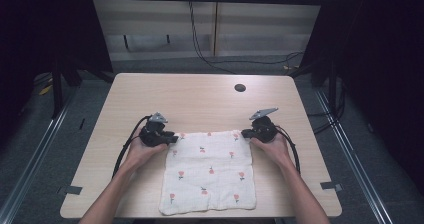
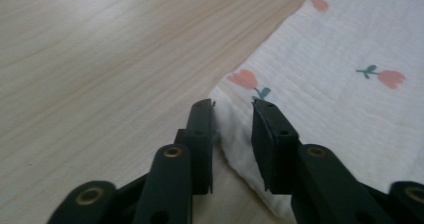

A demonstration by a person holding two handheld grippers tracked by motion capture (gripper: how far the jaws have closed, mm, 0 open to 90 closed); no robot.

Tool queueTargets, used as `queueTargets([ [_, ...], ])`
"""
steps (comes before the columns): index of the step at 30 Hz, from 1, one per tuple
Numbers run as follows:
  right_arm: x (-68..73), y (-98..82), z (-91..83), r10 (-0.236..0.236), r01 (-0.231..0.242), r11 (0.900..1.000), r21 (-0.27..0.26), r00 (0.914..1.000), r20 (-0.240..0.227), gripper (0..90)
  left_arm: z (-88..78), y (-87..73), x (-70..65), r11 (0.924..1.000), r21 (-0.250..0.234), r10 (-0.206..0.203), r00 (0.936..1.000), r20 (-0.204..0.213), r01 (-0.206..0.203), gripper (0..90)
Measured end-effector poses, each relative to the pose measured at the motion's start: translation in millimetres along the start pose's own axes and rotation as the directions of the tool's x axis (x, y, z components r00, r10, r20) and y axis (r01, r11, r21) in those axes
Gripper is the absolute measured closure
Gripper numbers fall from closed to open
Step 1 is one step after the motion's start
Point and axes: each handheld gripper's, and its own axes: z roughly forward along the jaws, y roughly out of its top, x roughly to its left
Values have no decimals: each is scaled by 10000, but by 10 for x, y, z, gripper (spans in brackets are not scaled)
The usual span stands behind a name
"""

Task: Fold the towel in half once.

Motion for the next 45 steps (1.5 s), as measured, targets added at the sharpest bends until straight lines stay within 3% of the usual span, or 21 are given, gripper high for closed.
queueTargets([
  [1,0,0,0,11,-11,10000,-3,10000,-13,864,7,2,-17,9998,-1,216,9997,-81,-216,759],
  [4,-1,-2,-3,206,-206,9998,0,9998,-30,874,13,2,-16,9998,-23,209,9998,78,-209,855],
  [6,-22,-7,0,255,-257,9996,-112,9995,-159,875,15,-3,3,10000,-81,30,9998,218,-28,867],
  [11,-56,-3,11,898,-946,9932,-682,9935,-705,878,-37,6,45,9982,-478,-350,9982,487,373,871],
  [15,28,58,16,508,-563,9958,-728,9959,-751,880,-106,32,58,9959,-777,-408,9973,606,455,873],
  [24,-41,130,-175,739,-830,9854,-1490,9951,-656,880,-231,86,109,9892,-1354,-500,9974,523,567,873],
  [27,-31,183,-238,559,-651,9844,-1637,9966,-605,881,-263,132,99,9888,-1439,-342,9985,430,401,873],
  [31,-8,256,-305,383,-481,9814,-1857,9977,-561,880,-350,185,73,9820,-1857,-259,9986,461,341,873],
  [33,-18,272,-345,497,-617,9773,-2028,9967,-640,880,-417,204,72,9786,-2023,-249,9974,676,381,872],
  [40,0,300,-576,494,-662,9622,-2643,9963,-697,881,-619,268,32,9636,-2665,-58,9978,666,234,872],
  [43,-3,338,-679,413,-548,9568,-2856,9977,-530,881,-693,344,-34,9540,-2997,207,9977,650,-3,873],
  [45,-13,356,-726,427,-573,9511,-3036,9976,-544,881,-705,365,-63,9518,-3063,341,9976,596,-143,873],
])
